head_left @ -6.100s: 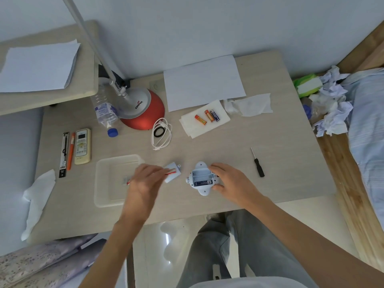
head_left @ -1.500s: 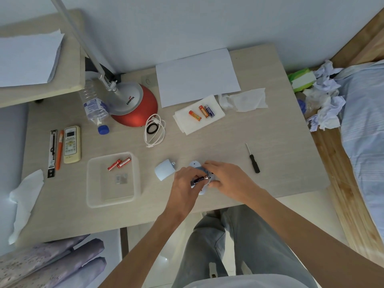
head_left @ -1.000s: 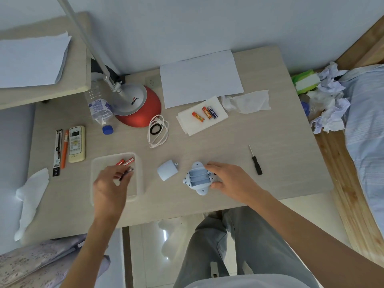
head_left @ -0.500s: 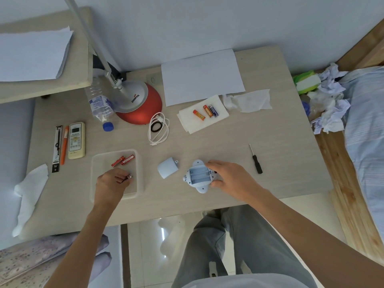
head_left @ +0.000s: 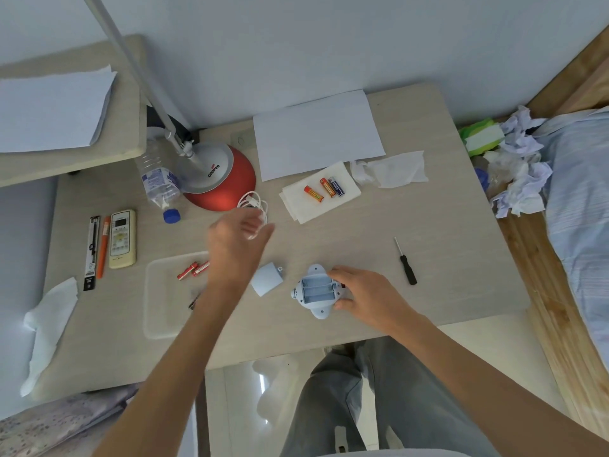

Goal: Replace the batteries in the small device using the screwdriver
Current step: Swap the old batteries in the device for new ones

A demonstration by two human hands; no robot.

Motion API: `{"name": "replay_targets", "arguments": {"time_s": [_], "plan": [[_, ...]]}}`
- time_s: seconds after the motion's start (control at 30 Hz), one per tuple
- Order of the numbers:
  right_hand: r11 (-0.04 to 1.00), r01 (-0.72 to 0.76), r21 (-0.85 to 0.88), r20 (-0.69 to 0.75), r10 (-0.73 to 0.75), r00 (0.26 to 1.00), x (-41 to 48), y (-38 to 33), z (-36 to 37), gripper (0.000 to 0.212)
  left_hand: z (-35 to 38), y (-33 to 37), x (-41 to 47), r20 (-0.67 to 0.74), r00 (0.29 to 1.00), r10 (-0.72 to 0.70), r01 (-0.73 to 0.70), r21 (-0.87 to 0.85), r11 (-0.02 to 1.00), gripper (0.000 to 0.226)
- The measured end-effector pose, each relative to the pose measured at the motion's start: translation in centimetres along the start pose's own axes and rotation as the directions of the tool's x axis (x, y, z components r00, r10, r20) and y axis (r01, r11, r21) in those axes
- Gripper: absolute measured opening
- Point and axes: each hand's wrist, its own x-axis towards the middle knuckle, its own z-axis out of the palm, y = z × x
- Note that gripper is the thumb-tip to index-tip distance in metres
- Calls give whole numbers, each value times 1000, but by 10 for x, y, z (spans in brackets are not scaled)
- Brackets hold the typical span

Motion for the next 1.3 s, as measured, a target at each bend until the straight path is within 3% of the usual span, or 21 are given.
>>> {"name": "replay_targets", "arguments": {"time_s": [0.1, 0.23, 0.57, 0.83, 1.03, 1.2, 1.3], "plan": [[1000, 13, -24, 10, -12, 1000, 2, 2, 0, 54, 60, 14, 34, 111, 993, 32, -40, 74, 996, 32], [999, 20, -48, 6, -20, 1000, 4, 4, 1, 48, 114, 6, 66, 241, 970, -38, -11, 199, 980, 51], [1000, -10, -9, -35, 10, 999, 1, 3, 9, 50, 147, 8, 95, 195, 964, -183, 129, 259, 957, 41], [999, -27, -30, -40, 26, 999, 0, -2, 7, 50, 150, 5, 97, 225, 959, -173, 105, 289, 952, 38], [999, -48, -3, -43, 48, 998, 0, -1, 7, 53, 104, 21, 60, 212, 973, -89, 68, 105, 992, 32], [995, -72, 63, -32, 74, 997, -1, -2, 4, 52, 52, 27, -12, 327, 945, 11, 33, -129, 991, 30], [995, -72, 67, -41, 75, 996, 1, -3, 3, 52, 37, 19, -43, 403, 914, 53, 9, -150, 989, 36]]}}
